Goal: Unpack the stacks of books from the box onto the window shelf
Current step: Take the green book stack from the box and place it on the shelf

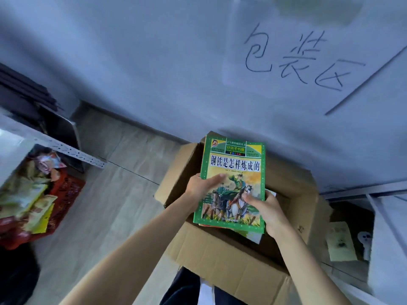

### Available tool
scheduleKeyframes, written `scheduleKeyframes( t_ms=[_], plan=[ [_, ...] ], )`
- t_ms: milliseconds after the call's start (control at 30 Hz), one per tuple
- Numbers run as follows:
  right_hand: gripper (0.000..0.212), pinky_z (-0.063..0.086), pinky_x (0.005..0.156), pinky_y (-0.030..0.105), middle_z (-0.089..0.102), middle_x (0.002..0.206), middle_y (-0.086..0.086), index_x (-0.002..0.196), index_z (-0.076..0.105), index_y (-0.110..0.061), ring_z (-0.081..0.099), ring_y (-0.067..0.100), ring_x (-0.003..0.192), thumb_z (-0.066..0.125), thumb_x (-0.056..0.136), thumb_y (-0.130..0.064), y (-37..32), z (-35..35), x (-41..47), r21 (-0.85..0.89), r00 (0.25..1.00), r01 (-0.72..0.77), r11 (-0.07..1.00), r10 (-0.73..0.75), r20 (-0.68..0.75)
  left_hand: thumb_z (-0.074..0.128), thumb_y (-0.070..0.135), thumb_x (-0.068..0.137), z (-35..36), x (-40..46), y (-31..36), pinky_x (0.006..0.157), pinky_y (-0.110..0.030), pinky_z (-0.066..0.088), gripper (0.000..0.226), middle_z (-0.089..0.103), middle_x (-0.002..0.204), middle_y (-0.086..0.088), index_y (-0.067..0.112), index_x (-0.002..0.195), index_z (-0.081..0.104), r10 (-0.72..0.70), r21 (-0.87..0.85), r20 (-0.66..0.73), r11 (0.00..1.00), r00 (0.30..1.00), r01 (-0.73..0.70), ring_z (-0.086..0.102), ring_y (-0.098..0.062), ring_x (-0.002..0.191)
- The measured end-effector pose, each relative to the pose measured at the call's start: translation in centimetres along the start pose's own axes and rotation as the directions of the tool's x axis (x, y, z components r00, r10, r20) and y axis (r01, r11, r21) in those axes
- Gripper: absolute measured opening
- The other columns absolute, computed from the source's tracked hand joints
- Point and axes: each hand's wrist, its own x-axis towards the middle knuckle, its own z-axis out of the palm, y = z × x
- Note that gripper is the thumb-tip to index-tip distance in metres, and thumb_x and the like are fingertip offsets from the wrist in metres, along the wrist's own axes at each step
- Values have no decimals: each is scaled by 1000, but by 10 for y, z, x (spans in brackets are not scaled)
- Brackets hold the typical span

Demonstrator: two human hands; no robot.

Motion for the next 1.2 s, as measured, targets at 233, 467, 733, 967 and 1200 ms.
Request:
scheduleKeyframes(
  t_ms=[233,467,733,967,1200],
  plan=[
    [46,52,58,24,73,86,-5,92,56,-27,72,12,74,84,56,-33,-106,101,-96,-87,946,211,974,-181,268,80,42,73,-110,-128,70,100,-44,51,34,76,101,-4,16,93,71,191,-90,-185,974,964,-210,72,-21,94],
    [49,59,80,43,72,107,6,109,54,-27,73,26,92,83,69,-30,-153,243,-194,-190,794,440,878,-281,540,80,50,69,-249,-257,75,100,-40,48,32,76,93,7,26,88,71,294,-162,-419,907,859,-389,69,-12,91],
    [56,57,83,37,73,103,-1,106,60,-29,72,19,91,83,56,-39,-141,454,-323,-161,558,638,753,-308,770,72,74,50,-437,-404,12,90,-25,40,47,68,82,26,38,80,75,327,-170,-604,839,727,-518,64,-1,85],
    [99,45,104,54,60,134,11,143,42,-14,60,32,120,86,57,-38,-110,613,-397,-92,382,674,733,-240,892,58,58,85,-580,-487,-36,99,-37,34,28,65,102,26,36,99,67,341,-201,-717,734,608,-648,67,3,80],
    [80,44,103,46,60,123,9,142,41,-15,59,28,110,81,74,-29,-114,743,-429,-66,268,704,707,-178,947,59,45,85,-693,-520,-45,103,-42,44,54,69,116,-16,6,123,64,456,-211,-702,601,547,-771,65,-32,107]
  ],
)
